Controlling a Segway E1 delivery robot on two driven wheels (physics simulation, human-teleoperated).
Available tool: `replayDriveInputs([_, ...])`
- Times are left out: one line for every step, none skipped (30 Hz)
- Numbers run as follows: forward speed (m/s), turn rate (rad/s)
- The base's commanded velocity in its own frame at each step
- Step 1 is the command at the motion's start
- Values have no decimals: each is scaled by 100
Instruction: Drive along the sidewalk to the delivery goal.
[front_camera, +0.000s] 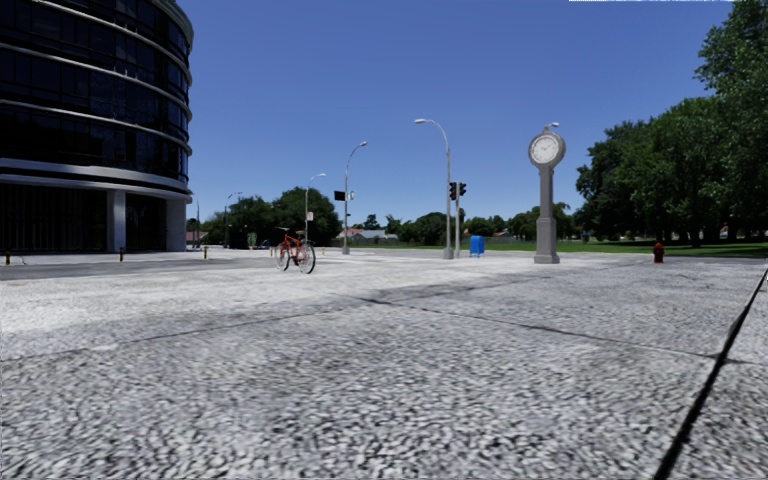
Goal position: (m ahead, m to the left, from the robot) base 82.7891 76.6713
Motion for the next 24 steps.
replayDriveInputs([200,-120])
replayDriveInputs([200,-87])
replayDriveInputs([200,-2])
replayDriveInputs([200,0])
replayDriveInputs([200,0])
replayDriveInputs([200,0])
replayDriveInputs([200,0])
replayDriveInputs([200,0])
replayDriveInputs([200,0])
replayDriveInputs([200,0])
replayDriveInputs([200,0])
replayDriveInputs([200,0])
replayDriveInputs([200,0])
replayDriveInputs([200,0])
replayDriveInputs([200,0])
replayDriveInputs([200,0])
replayDriveInputs([200,0])
replayDriveInputs([200,0])
replayDriveInputs([200,0])
replayDriveInputs([200,0])
replayDriveInputs([200,0])
replayDriveInputs([200,-43])
replayDriveInputs([200,-90])
replayDriveInputs([200,-120])
